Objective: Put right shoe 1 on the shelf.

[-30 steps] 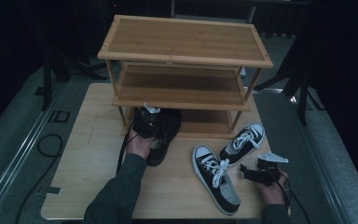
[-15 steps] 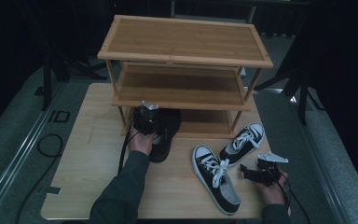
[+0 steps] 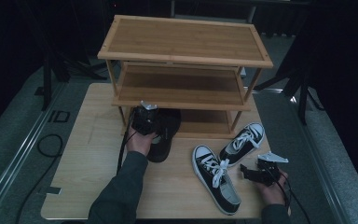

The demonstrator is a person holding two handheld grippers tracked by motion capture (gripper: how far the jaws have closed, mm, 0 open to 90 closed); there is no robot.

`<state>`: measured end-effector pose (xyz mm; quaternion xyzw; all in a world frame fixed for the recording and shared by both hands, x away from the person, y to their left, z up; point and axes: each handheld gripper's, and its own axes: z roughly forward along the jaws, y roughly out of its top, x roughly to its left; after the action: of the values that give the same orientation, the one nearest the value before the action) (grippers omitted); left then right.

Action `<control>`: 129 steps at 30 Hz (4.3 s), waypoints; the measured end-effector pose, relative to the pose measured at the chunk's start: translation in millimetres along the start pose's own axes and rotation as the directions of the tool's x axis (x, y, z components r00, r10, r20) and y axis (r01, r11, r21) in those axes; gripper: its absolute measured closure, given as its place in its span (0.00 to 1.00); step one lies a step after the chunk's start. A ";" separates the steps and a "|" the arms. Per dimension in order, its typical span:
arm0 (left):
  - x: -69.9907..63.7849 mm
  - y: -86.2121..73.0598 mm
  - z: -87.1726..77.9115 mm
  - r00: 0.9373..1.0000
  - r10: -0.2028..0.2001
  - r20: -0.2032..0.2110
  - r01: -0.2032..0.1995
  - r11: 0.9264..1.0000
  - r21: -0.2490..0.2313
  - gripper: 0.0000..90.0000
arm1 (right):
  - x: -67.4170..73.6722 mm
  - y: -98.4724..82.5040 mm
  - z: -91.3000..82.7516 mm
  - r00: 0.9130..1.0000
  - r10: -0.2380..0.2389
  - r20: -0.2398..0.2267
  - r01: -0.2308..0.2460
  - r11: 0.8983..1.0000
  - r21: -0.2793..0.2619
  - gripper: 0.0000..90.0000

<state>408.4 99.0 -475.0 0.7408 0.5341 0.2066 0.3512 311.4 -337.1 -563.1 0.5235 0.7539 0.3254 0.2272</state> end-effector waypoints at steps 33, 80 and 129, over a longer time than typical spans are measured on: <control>-17.7 -55.9 -101.5 0.966 0.209 0.151 -0.206 0.978 -0.039 0.99 | 0.1 0.1 0.1 1.000 0.000 0.000 0.000 1.000 0.000 0.18; -36.5 -42.2 -23.7 0.965 0.257 0.047 -0.260 0.962 0.085 1.00 | 0.1 0.1 0.1 1.000 0.001 0.000 -0.001 1.000 0.000 0.18; 14.2 -48.6 -24.7 0.970 0.218 0.110 -0.223 0.974 0.038 0.88 | 0.3 0.3 0.3 1.000 0.000 -0.001 0.000 1.000 0.000 0.18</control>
<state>365.1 128.6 -495.4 0.8139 0.4342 0.1917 0.3352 311.6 -336.6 -563.0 0.5232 0.7542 0.3255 0.2268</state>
